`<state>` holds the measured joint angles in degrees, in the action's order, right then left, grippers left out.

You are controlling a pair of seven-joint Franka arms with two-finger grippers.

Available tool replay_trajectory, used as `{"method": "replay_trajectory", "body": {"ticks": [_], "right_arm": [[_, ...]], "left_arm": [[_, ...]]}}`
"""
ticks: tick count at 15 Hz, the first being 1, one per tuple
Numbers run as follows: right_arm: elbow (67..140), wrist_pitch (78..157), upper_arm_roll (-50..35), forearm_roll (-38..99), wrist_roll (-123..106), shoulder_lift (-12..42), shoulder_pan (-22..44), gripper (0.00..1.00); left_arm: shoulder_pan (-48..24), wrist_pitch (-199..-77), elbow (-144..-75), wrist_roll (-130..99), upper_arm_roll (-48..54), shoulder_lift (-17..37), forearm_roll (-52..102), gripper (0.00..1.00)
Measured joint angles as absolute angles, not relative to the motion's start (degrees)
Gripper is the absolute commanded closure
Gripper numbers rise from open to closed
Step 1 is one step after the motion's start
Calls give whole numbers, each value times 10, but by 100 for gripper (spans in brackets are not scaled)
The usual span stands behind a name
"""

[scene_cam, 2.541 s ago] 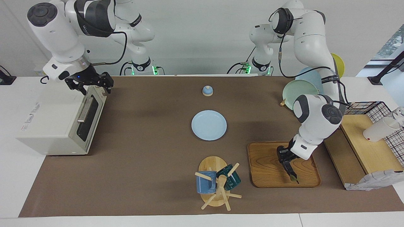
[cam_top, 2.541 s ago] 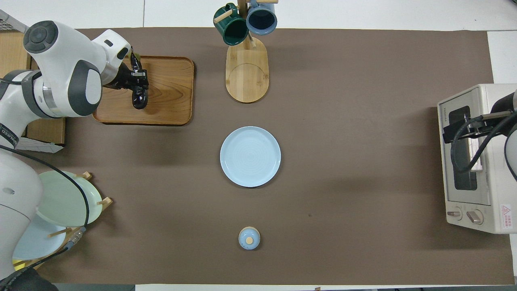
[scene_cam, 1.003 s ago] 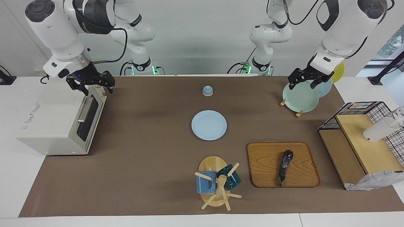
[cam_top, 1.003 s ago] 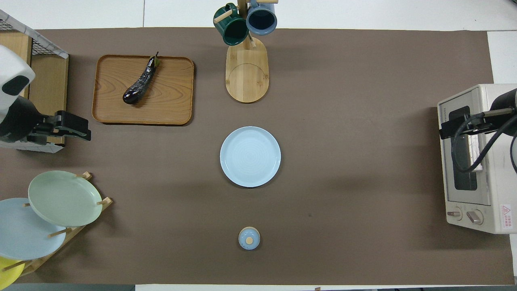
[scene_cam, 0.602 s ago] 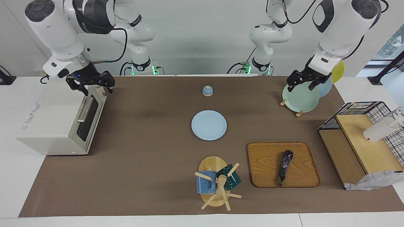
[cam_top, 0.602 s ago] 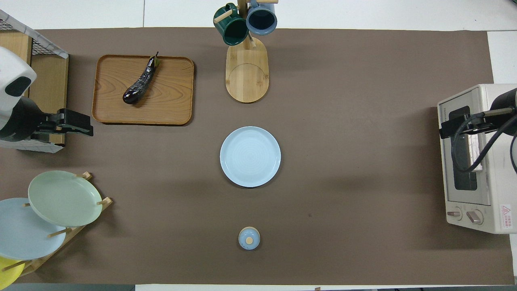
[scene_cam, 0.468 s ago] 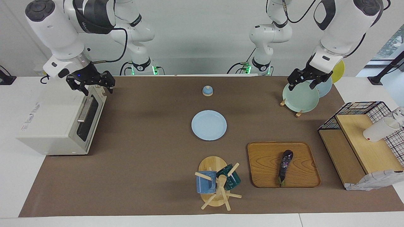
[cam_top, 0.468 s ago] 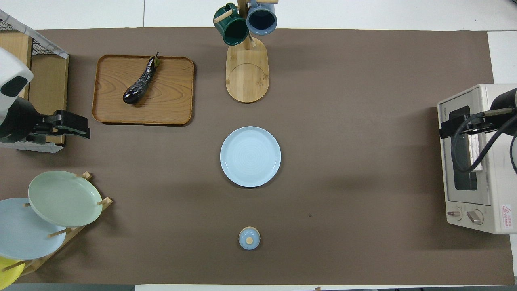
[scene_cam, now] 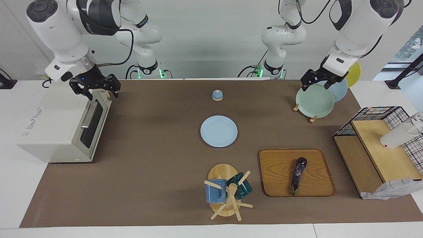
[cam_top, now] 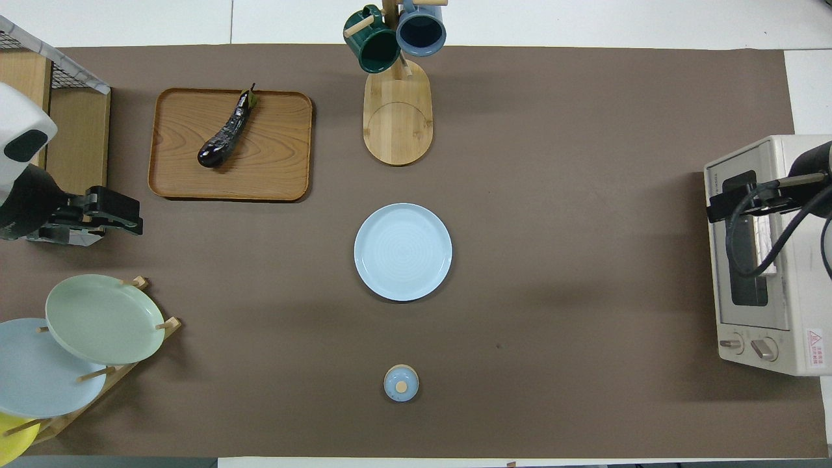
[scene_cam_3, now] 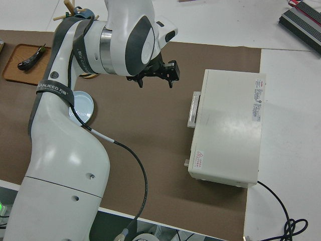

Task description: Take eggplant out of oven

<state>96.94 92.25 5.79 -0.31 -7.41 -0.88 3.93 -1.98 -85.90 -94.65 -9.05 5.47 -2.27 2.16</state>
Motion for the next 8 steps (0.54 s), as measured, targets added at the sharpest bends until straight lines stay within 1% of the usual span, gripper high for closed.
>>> {"method": "replay_trajectory", "body": {"ticks": [8], "right_arm": [[969,923,58,-3,-74,-9,39,0]], "left_arm": [[-10,-859,-943,-91,63,-22,22,0]]}}
